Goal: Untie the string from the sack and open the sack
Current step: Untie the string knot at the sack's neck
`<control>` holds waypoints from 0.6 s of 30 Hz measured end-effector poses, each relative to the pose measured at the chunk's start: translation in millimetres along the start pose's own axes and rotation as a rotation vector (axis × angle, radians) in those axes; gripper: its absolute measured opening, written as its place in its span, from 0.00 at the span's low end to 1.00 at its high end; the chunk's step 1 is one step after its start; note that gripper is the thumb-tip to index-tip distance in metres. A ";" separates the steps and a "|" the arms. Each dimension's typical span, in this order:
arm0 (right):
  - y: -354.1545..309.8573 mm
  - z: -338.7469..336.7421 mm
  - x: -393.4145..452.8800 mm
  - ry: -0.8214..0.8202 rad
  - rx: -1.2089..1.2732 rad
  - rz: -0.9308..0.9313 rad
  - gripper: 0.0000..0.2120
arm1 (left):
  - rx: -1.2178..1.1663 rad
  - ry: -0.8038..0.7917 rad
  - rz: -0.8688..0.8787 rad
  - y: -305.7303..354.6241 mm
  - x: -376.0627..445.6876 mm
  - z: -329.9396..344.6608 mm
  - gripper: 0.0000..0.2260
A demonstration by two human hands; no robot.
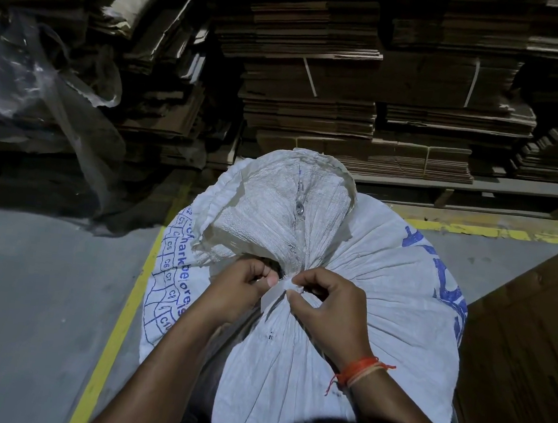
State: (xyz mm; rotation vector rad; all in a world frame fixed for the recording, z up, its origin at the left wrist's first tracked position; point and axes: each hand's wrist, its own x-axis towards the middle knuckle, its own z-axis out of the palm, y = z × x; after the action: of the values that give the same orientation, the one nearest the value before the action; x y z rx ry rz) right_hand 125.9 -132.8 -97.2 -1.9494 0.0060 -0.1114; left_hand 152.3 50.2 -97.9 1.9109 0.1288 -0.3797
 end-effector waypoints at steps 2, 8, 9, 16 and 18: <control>-0.2 0.1 0.1 0.000 0.007 0.009 0.07 | 0.014 0.012 -0.006 -0.9 0.9 1.1 0.09; -0.9 0.2 -0.2 0.001 0.022 0.017 0.08 | 0.012 0.020 0.004 0.9 1.2 4.0 0.10; -0.7 0.2 -0.2 0.000 0.020 0.017 0.08 | 0.012 0.024 0.004 0.7 1.1 4.5 0.10; 1.8 1.9 0.2 0.002 0.003 0.001 0.08 | 0.012 0.012 0.006 -0.2 1.4 5.7 0.09; 2.5 2.7 -0.5 0.000 0.004 -0.007 0.07 | 0.013 0.006 0.008 -1.8 3.5 6.2 0.08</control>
State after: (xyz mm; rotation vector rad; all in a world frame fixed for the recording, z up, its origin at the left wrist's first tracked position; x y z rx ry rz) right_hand 125.7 -131.2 -100.5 -1.9453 -0.0015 -0.1162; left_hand 153.8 44.8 -102.7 1.9249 0.1223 -0.3704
